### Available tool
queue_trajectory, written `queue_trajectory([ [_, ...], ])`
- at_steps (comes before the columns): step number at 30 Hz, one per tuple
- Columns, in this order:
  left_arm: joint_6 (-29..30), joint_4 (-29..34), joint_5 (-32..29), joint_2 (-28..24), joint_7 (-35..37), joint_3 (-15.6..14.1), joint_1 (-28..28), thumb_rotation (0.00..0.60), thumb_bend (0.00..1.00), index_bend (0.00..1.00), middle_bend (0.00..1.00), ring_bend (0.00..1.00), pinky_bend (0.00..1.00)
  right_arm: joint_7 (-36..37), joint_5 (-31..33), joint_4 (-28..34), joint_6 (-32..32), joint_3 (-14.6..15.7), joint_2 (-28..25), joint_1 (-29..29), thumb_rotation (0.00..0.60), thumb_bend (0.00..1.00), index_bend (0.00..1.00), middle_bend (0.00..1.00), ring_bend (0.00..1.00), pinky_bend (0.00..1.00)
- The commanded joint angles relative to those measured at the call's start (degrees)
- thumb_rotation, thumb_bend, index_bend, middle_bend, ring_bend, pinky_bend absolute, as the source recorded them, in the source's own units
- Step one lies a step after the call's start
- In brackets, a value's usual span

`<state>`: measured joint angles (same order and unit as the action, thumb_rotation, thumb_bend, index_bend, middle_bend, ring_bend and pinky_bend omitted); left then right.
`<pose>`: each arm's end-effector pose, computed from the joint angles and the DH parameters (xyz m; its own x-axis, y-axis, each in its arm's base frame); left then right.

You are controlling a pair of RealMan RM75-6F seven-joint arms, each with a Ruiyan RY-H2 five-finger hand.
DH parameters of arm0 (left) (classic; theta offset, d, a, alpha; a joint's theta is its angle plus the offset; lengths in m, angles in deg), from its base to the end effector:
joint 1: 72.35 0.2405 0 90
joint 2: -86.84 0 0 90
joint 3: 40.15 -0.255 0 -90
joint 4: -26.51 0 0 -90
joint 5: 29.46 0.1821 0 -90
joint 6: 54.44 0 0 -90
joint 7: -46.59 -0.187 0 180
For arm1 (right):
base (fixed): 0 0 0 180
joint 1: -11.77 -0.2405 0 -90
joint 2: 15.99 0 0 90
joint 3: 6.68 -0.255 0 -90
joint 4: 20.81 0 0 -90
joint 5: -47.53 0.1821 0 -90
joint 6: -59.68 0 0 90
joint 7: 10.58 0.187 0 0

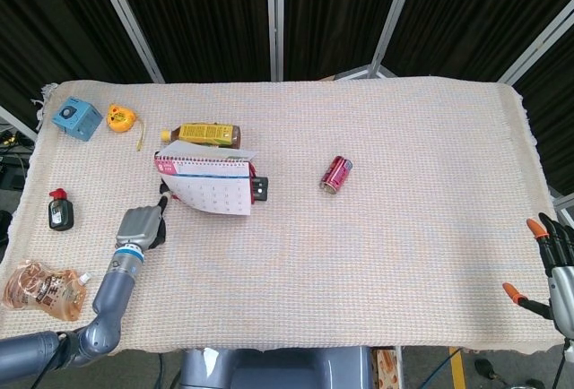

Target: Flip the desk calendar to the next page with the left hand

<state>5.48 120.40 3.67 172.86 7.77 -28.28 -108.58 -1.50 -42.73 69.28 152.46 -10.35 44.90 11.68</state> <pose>-0.2278 0.3467 0.0068 0.3663 0.4556 0.8113 0.8993 0.0504 -0.4343 -0.2997 -0.1979 0.2236 0.3377 0.1107 0.9347 -0.9393 -0.0238 0.3421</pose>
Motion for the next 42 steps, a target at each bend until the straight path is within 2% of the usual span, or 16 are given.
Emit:
queue_trajectory([
  [1,0.44,0.10,0.41,0.35,0.27,-0.15,-0.39,0.600,0.86,0.00,0.66,0.63,0.52,0.02,-0.06,0.00,0.02,0.00,-0.01,-0.01,0.600,0.07,0.00,0.00,0.00,0.00],
  [10,1.82,1.90,2.39,0.89,0.57,-0.93,-1.34,0.600,0.86,0.00,0.66,0.63,0.52,-0.20,-0.21,0.00,0.02,0.05,0.03,-0.01,0.600,0.07,0.00,0.00,0.00,0.00],
  [18,5.36,6.49,7.31,-0.40,2.10,-1.24,-0.88,0.600,0.86,0.01,0.66,0.63,0.52,-0.59,-0.61,0.18,0.19,0.22,0.09,0.05,0.600,0.07,0.00,0.00,0.00,0.00],
  [20,6.42,8.11,9.21,-1.08,2.62,-1.27,-0.65,0.600,0.87,0.06,0.66,0.63,0.52,-0.69,-0.72,0.26,0.26,0.26,0.09,0.07,0.600,0.07,0.00,0.00,0.00,0.00],
  [24,8.50,10.69,12.89,-2.18,3.89,-1.36,0.03,0.600,0.88,0.28,0.66,0.63,0.52,-0.72,-0.77,0.42,0.38,0.27,0.03,0.13,0.600,0.07,0.00,0.00,0.00,0.00],
  [26,9.65,11.99,15.16,-2.82,4.79,-1.54,0.55,0.600,0.89,0.36,0.66,0.63,0.52,-0.71,-0.81,0.47,0.46,0.28,-0.03,0.18,0.600,0.07,0.00,0.00,0.00,0.00],
  [28,10.60,12.97,17.23,-3.34,5.68,-1.64,0.98,0.600,0.90,0.39,0.66,0.63,0.52,-0.70,-0.89,0.54,0.54,0.28,-0.06,0.20,0.600,0.07,0.00,0.00,0.00,0.00],
  [35,13.35,14.34,24.19,-3.83,9.04,-1.40,1.92,0.600,0.90,0.39,0.65,0.63,0.51,-0.73,-1.07,0.78,0.82,0.27,-0.16,0.27,0.600,0.07,0.00,0.00,0.00,0.00],
  [39,14.60,13.05,27.41,-3.13,10.29,-0.51,1.69,0.600,0.88,0.30,0.55,0.55,0.46,-0.64,-0.94,0.76,0.84,0.21,-0.17,0.31,0.600,0.07,0.00,0.00,0.00,0.00],
  [42,15.29,12.14,29.04,-2.96,9.62,-0.13,1.28,0.600,0.86,0.24,0.42,0.42,0.42,-0.50,-0.83,0.74,0.78,0.17,-0.21,0.29,0.600,0.07,0.00,0.00,0.00,0.00],
])
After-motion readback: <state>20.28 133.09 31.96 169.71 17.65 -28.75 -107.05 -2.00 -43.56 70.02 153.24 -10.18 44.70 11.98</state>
